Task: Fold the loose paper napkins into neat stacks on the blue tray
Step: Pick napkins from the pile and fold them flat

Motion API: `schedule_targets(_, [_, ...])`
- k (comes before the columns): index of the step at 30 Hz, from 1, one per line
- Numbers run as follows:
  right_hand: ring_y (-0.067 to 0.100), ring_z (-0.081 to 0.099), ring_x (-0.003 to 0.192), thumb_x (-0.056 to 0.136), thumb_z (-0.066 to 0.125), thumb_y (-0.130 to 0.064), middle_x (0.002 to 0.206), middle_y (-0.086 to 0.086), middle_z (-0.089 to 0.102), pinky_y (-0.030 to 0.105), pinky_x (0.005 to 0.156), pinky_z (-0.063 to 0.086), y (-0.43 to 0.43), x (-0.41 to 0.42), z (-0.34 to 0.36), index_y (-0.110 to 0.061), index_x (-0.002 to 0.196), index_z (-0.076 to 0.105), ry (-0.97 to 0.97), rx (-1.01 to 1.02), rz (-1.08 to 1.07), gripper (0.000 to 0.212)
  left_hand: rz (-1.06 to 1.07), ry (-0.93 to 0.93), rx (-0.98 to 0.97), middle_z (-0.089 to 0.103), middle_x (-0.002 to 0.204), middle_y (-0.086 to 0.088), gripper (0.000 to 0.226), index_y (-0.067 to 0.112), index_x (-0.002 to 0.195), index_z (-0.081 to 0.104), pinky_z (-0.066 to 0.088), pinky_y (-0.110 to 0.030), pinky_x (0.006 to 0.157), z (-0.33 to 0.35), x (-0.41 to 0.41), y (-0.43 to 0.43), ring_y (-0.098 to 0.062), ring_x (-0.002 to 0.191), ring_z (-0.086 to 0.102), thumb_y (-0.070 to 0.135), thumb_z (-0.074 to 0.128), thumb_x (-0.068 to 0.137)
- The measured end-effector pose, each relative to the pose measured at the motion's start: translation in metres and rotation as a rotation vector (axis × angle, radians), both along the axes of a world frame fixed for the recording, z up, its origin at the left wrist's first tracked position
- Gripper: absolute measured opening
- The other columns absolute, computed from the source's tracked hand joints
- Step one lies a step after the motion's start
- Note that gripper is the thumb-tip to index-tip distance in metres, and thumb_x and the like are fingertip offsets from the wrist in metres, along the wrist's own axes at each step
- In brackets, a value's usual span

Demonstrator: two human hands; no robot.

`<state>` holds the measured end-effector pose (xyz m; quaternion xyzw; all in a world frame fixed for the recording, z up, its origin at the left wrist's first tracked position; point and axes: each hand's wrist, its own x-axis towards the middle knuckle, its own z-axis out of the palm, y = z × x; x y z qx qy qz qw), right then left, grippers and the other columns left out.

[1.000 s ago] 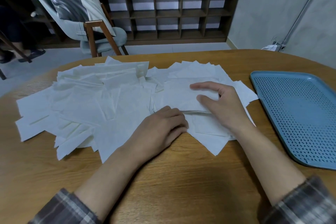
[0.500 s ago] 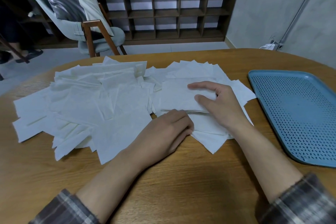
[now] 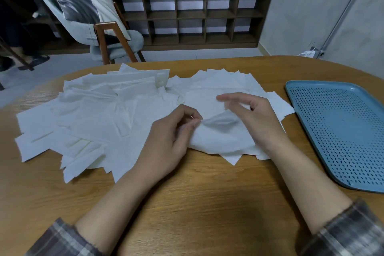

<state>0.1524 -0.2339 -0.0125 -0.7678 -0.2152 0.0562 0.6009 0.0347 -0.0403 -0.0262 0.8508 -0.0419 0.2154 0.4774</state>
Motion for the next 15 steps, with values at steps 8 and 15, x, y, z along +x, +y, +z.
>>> schedule_targets(8, [0.011, 0.076, 0.104, 0.099, 0.071, -0.028, 0.109, -0.002, 0.081, 0.021, 0.091, 0.057, 0.001, -0.014, 0.006, -0.014, 0.111, 0.081, 0.121, 0.011, 0.213, 0.021, 0.156, 0.048, -0.197, 0.076, 0.093, 0.017, 0.008, 0.029, 0.1, 0.078, 0.043, -0.01, 0.073, 0.004, 0.005, 0.012, 0.002, 0.085, 0.067, 0.021, 0.074, 0.098])
schedule_targets(15, [0.007, 0.075, 0.104, 0.103, 0.065, -0.025, 0.111, -0.012, 0.08, 0.019, 0.089, 0.057, 0.002, -0.012, 0.006, -0.026, 0.113, 0.078, 0.142, 0.052, 0.146, 0.016, 0.156, 0.025, -0.256, 0.074, 0.109, 0.017, 0.019, 0.023, 0.103, 0.072, 0.042, -0.015, 0.064, 0.007, 0.008, 0.019, -0.005, 0.098, 0.071, 0.009, 0.079, 0.093])
